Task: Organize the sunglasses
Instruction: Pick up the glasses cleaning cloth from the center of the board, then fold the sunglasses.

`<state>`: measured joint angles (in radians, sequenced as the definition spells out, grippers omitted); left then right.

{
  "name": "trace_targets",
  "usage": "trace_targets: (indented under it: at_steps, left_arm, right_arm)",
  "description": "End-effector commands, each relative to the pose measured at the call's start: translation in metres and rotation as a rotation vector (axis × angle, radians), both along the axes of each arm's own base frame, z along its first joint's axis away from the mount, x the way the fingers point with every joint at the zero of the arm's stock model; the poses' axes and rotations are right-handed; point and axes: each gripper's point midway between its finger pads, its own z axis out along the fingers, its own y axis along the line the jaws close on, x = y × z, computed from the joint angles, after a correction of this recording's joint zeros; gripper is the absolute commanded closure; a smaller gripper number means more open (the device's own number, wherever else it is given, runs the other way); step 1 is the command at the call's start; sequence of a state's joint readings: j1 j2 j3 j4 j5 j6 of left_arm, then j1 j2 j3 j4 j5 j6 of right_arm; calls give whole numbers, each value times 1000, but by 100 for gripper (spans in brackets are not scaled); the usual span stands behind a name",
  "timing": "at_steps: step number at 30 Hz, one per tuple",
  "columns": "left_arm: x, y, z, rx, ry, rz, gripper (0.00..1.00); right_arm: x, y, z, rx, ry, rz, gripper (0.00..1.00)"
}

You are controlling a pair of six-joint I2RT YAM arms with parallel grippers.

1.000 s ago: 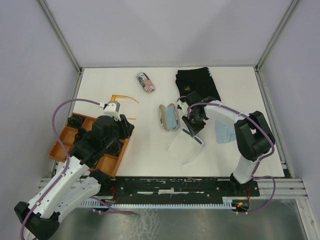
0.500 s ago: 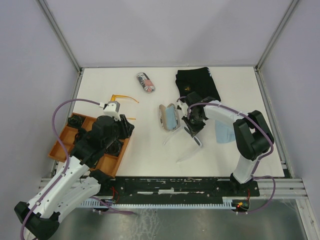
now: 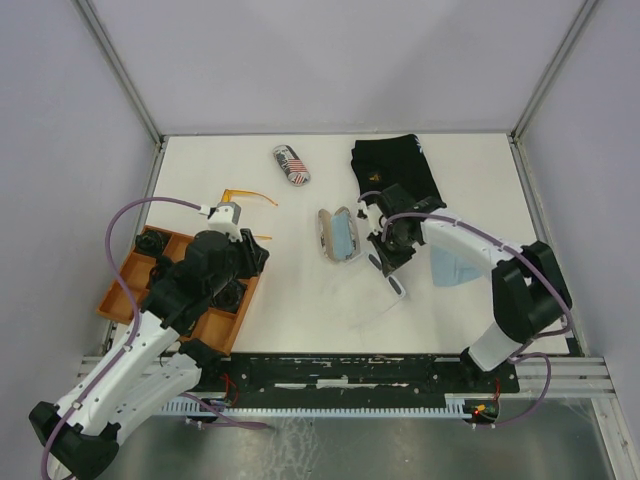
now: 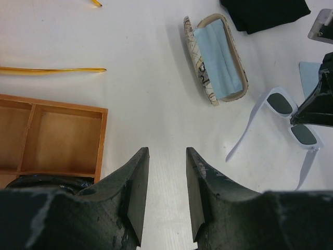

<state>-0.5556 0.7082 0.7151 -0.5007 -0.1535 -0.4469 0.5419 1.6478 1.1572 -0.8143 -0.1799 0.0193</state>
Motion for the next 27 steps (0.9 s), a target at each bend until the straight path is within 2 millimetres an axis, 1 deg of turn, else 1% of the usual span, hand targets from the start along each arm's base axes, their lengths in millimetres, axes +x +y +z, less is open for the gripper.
trace_targets:
  at_steps: [1, 3, 6, 8, 13, 19, 21, 25, 27]
  left_arm:
    - [4, -4, 17, -8, -57, -30, 58]
    - [4, -7, 18, -18, -52, -40, 57]
    - [5, -13, 22, -24, -39, -61, 56]
    - [8, -18, 29, -32, -37, -78, 56]
    - [14, -34, 31, -70, -15, -114, 56]
    - [16, -54, 27, -124, 24, -140, 58]
    - [15, -62, 24, -122, 32, -138, 58]
    - [10, -80, 23, -104, 26, -121, 58]
    - [10, -84, 26, -100, 15, -99, 58]
  right_arm:
    - [-13, 5, 18, 42, -34, -43, 100]
    - [-16, 11, 26, 76, -78, -63, 100]
    - [-14, 18, 42, 113, -189, -97, 100]
    - [-15, 24, 51, 123, -256, -115, 100]
    - [-17, 49, 74, 187, -436, -178, 100]
    - [-22, 76, 86, 279, -594, -281, 100]
    - [-21, 80, 91, 276, -659, -315, 100]
    - [-24, 94, 98, 281, -748, -319, 100]
    - [-26, 102, 100, 297, -778, -319, 100]
